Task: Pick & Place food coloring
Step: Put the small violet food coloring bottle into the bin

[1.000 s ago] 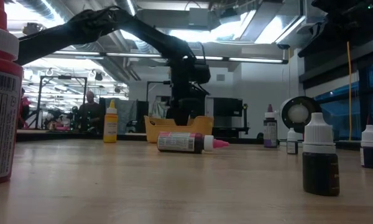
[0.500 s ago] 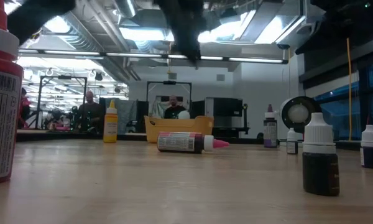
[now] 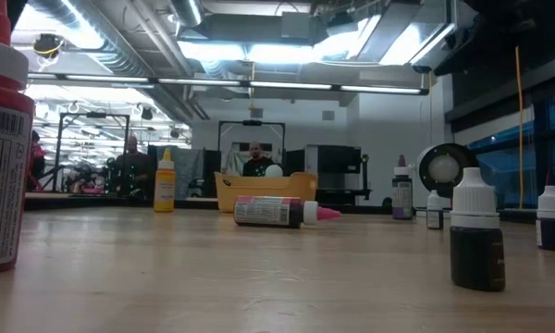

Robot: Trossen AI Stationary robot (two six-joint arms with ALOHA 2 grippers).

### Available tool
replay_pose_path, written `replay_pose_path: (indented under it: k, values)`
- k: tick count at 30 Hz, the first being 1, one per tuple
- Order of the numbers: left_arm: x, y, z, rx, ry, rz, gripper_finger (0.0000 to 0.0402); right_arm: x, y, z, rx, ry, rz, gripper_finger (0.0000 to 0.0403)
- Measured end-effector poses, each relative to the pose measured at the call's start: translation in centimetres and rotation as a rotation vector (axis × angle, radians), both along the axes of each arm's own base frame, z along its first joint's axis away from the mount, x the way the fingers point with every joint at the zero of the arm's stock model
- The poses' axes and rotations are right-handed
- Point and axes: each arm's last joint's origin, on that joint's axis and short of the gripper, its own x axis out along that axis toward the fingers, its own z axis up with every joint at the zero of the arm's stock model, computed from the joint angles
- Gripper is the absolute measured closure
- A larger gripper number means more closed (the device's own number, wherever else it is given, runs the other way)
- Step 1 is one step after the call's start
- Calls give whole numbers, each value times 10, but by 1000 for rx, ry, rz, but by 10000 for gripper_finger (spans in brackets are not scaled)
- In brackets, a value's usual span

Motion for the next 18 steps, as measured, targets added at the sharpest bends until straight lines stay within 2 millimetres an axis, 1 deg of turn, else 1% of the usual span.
replay_pose_path:
  k: [3, 6, 9, 10, 11, 13, 18]
  values:
    - [1, -18, -2, 35, 10, 15, 263, 4, 0, -2, 4, 18, -1, 373]
    - [3, -31, -15, 58, 28, 28, 263, 8, -1, -3, 4, 19, -1, 373]
    - [1, -40, -30, 58, -20, 14, 263, 13, -1, -1, -12, -2, 8, 373]
    - [-2, -42, -34, 46, -51, 2, 263, 15, -1, -1, -18, -11, 12, 373]
    - [-9, -42, -40, 32, -72, -15, 263, 16, -1, 0, -21, -24, 12, 373]
    - [-30, -38, -50, 10, -133, 3, 263, 18, -1, 2, -18, -53, 9, 373]
    - [-95, -25, -65, 1, -384, 104, 263, 18, -1, 6, 6, -75, -5, 373]
